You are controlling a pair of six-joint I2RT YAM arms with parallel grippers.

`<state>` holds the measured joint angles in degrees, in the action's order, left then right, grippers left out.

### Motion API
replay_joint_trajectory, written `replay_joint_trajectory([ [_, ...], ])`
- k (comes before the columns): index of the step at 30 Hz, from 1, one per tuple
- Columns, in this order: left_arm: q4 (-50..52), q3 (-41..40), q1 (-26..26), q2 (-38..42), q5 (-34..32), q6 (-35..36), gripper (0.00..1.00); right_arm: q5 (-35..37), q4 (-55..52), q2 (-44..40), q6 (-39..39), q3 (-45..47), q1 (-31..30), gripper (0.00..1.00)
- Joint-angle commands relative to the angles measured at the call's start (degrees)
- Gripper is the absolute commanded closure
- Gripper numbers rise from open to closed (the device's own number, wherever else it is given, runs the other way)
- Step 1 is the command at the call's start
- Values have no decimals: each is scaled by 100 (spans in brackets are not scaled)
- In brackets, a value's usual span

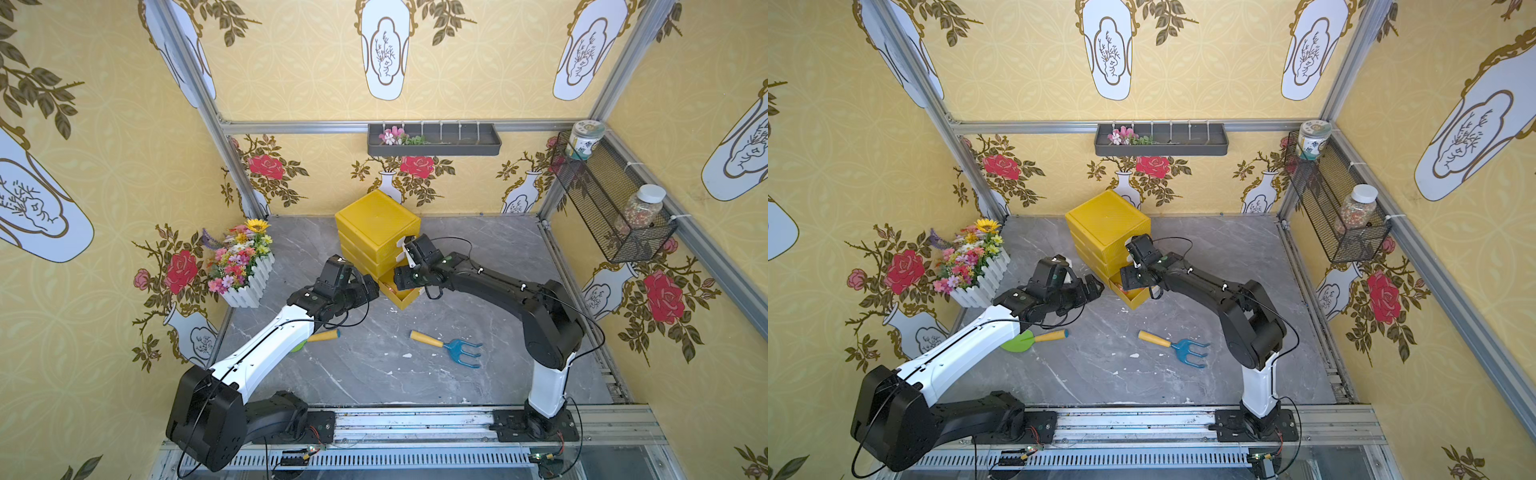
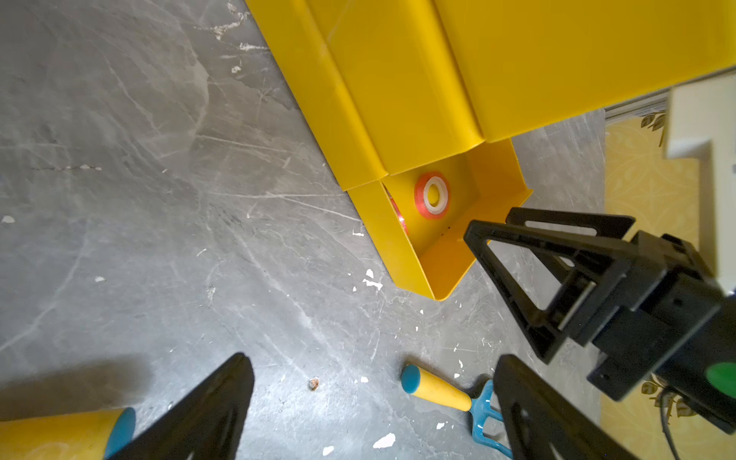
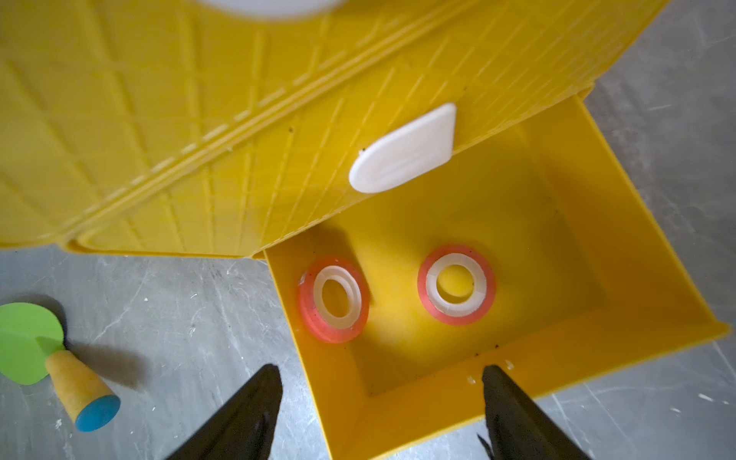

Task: Place the transparent tape into the drawer according to color
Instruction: Place the tape in the drawer, then close the drawer in the storage box.

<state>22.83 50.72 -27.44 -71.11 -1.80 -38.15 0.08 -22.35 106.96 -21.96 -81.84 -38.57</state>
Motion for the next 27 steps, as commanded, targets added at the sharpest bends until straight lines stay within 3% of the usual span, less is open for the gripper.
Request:
replay_joint_trajectory([
  [1,45,129,9,19,-109,45,0,-7,258,-293,-158,228,3,18],
  [8,116,736,90,-67,-276,205,0,-59,597,-1036,-483,1007,31,23],
  [13,107,1408,458,-272,-403,264,0,-105,1123,-1622,-835,1808,282,29],
  [19,-58,2144,661,-962,-505,158,1,-534,1653,-1932,-1328,2542,738,33],
  [27,160,2913,670,-2038,-974,238,10,-968,2210,-1797,-1691,3136,1088,37],
])
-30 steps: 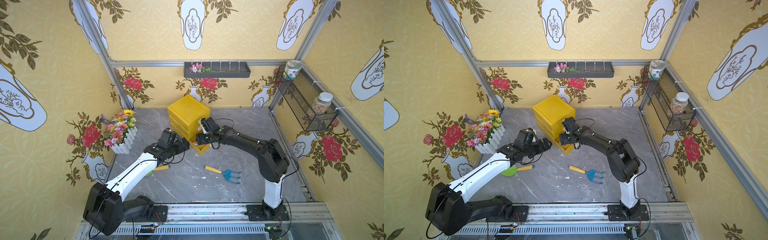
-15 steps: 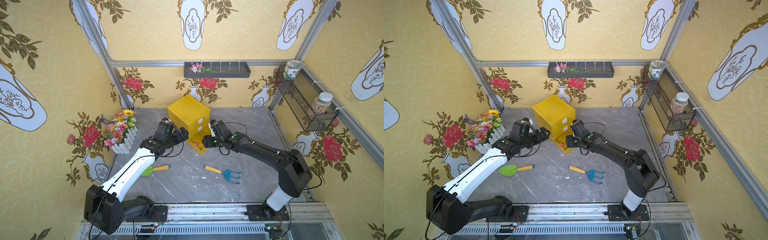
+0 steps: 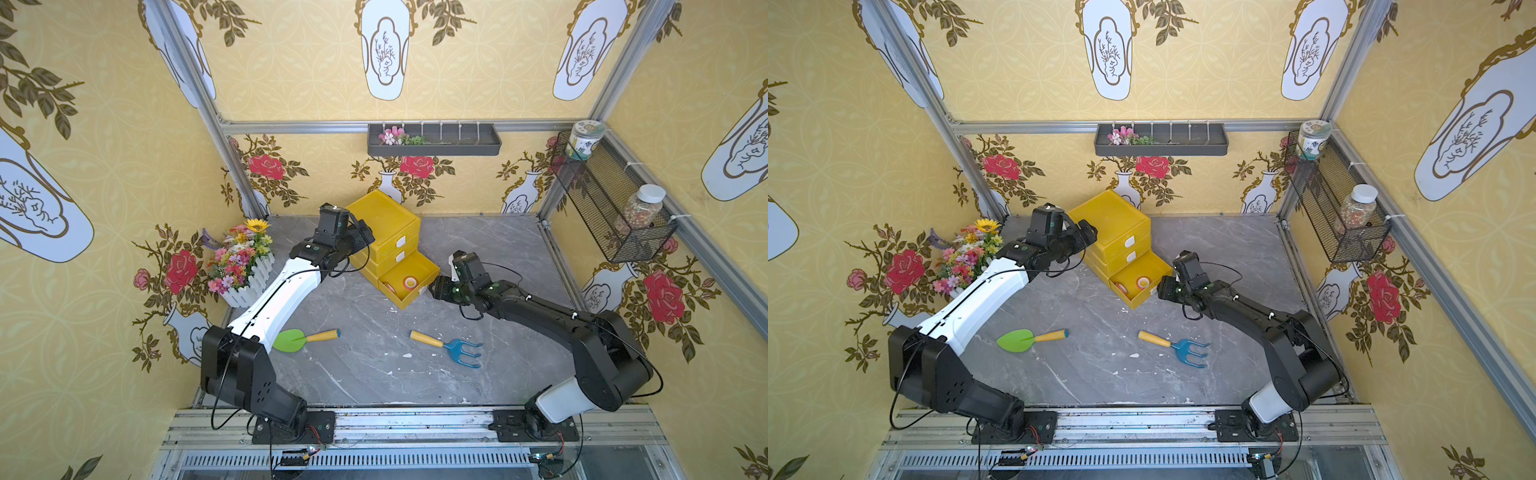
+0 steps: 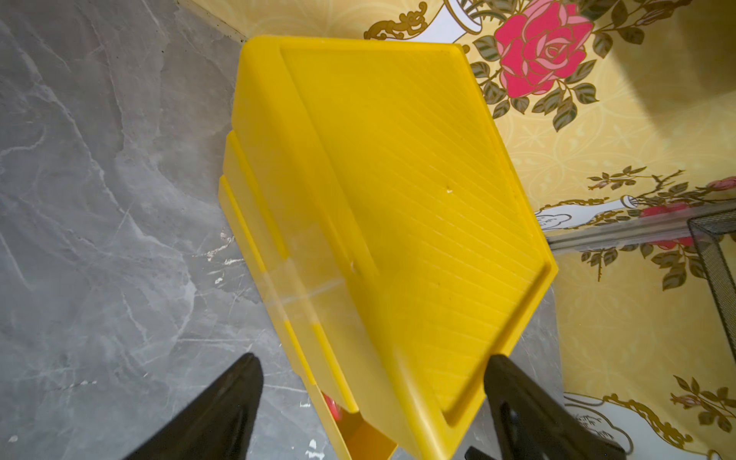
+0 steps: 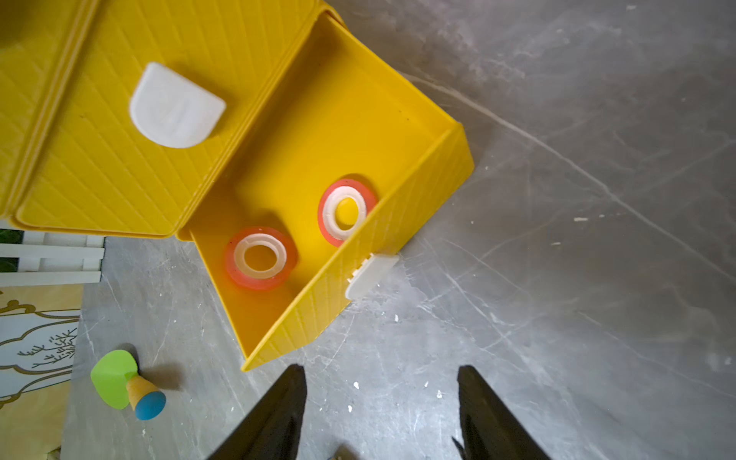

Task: Place the transparent tape into the drawer according to color
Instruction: Close the drawer in the storage box.

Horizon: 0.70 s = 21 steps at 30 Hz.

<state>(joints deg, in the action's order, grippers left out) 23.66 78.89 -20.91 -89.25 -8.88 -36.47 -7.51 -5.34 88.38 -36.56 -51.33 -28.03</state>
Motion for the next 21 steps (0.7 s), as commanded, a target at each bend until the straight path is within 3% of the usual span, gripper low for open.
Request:
replay_joint_trajectory([
  [1,114,135,17,-301,-275,78,12,-219,566,99,-256,111,44,37],
  [8,163,119,17,-488,-263,105,17,-434,1279,569,-533,226,86,40],
  [21,178,25,16,-576,-190,198,17,-550,2448,1688,-818,-261,21,50],
])
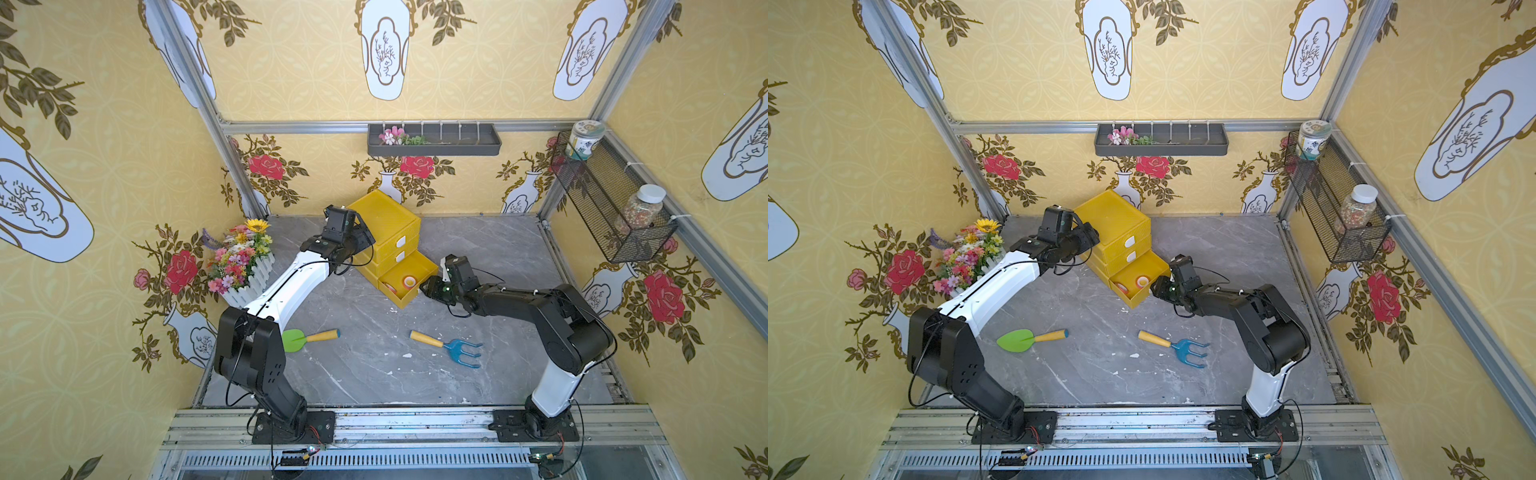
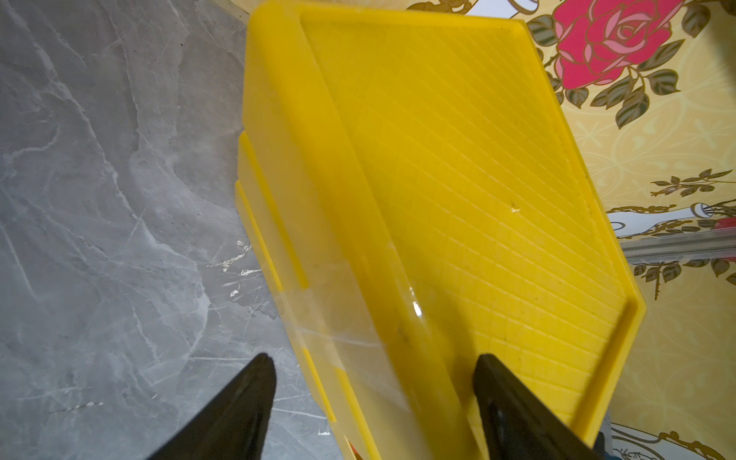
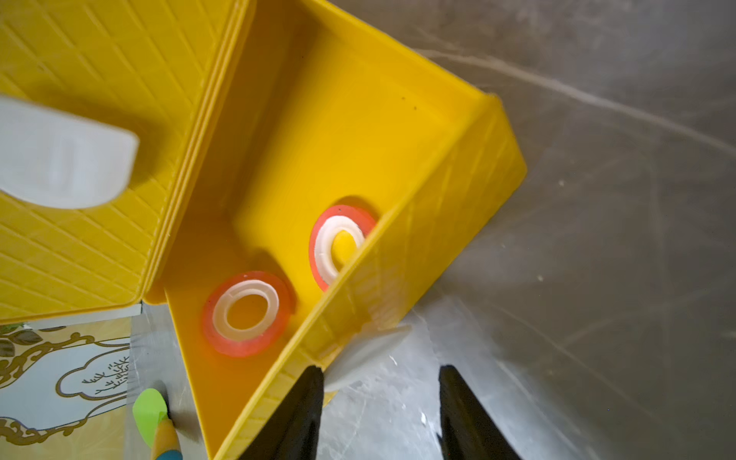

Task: Place the transparent tape into the drawer according to color
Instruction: Close the drawer in the storage box.

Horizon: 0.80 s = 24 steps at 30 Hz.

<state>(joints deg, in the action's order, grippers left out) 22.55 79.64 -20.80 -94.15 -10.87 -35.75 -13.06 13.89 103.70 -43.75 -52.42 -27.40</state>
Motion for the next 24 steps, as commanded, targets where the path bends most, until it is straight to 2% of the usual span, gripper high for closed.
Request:
replay_joint_trajectory([
  [1,294,-53,5,-95,15,129,17,-4,564,227,-106,-225,-75,50],
  [15,308,-217,5,-262,83,112,17,12,1610,1509,-686,-1143,-380,50],
  [24,312,-308,5,-262,154,94,17,81,1851,2078,-1044,-1640,-537,50],
])
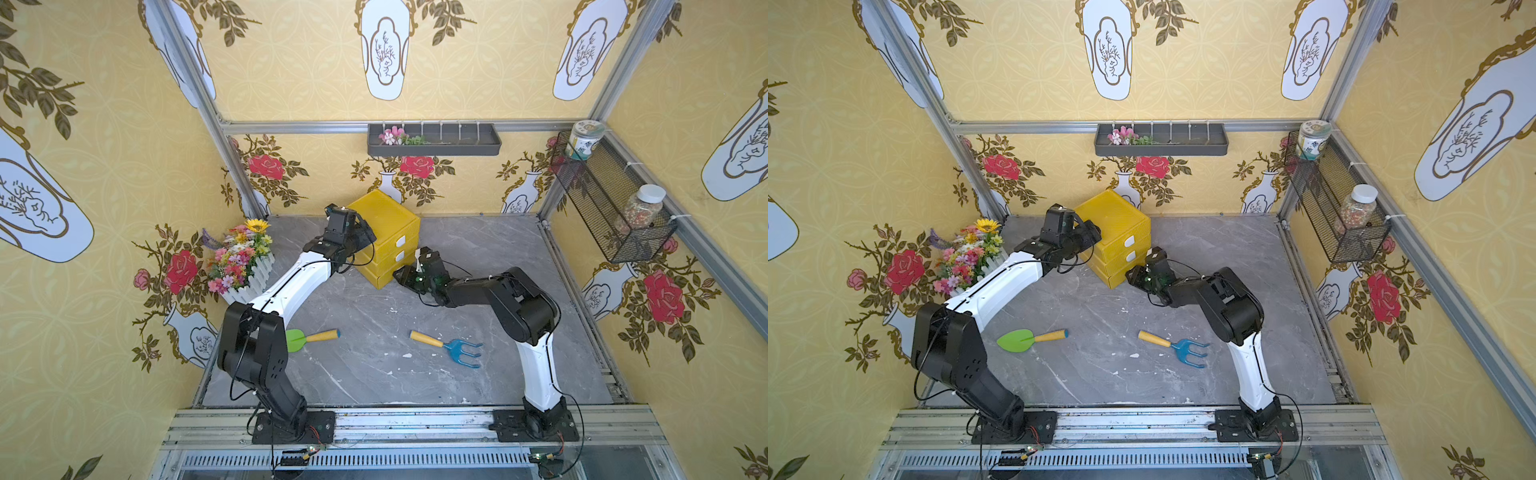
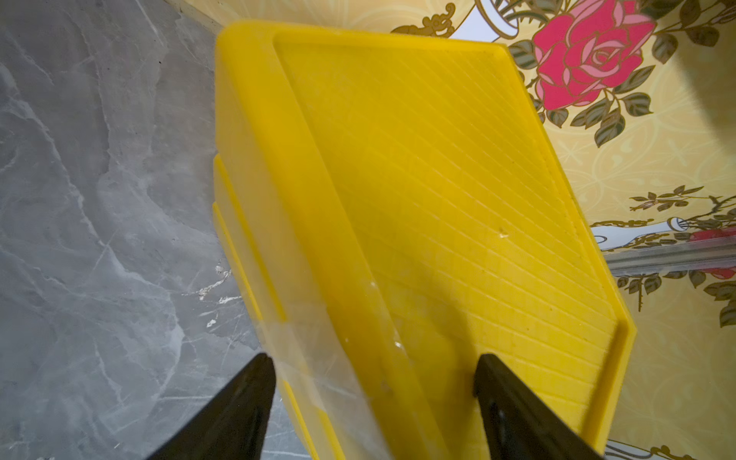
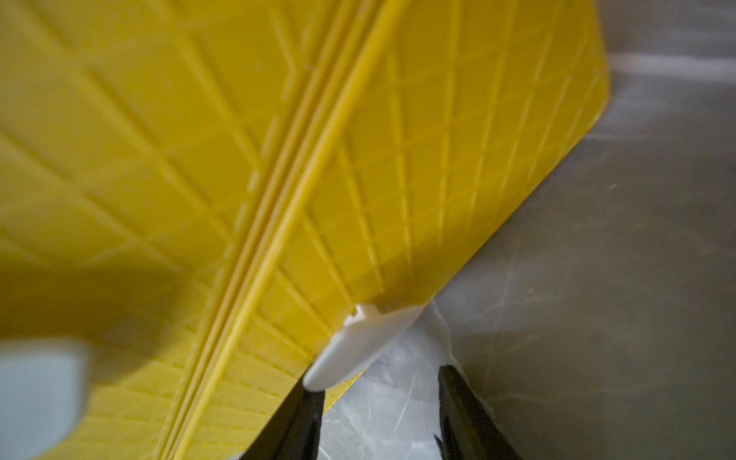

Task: Place the transparent tape into the drawer according to color
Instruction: Close the drawer in the storage box.

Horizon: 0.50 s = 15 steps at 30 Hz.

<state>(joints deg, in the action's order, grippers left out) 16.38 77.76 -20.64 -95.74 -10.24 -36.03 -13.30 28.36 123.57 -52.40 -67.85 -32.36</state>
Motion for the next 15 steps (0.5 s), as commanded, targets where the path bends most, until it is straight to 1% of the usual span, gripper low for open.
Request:
replay_joint_trajectory([
  [1,928,-137,-10,-85,92,123,17,103,423,107,-190,-101,-49,50],
  [4,927,-182,-10,-45,99,123,17,116,474,50,-247,9,-40,49],
  [6,971,-179,-9,22,66,131,16,158,461,-132,-224,182,-17,46],
  [9,975,-192,-10,246,13,125,15,224,388,-513,-163,503,51,36],
  [11,979,-199,-10,471,-9,121,11,221,341,-822,-156,789,126,27],
  [14,968,-278,-10,853,-143,124,1,187,200,-1384,-77,1217,238,18],
  [15,933,-357,-10,1007,-215,139,0,179,128,-1602,-31,1367,284,16],
])
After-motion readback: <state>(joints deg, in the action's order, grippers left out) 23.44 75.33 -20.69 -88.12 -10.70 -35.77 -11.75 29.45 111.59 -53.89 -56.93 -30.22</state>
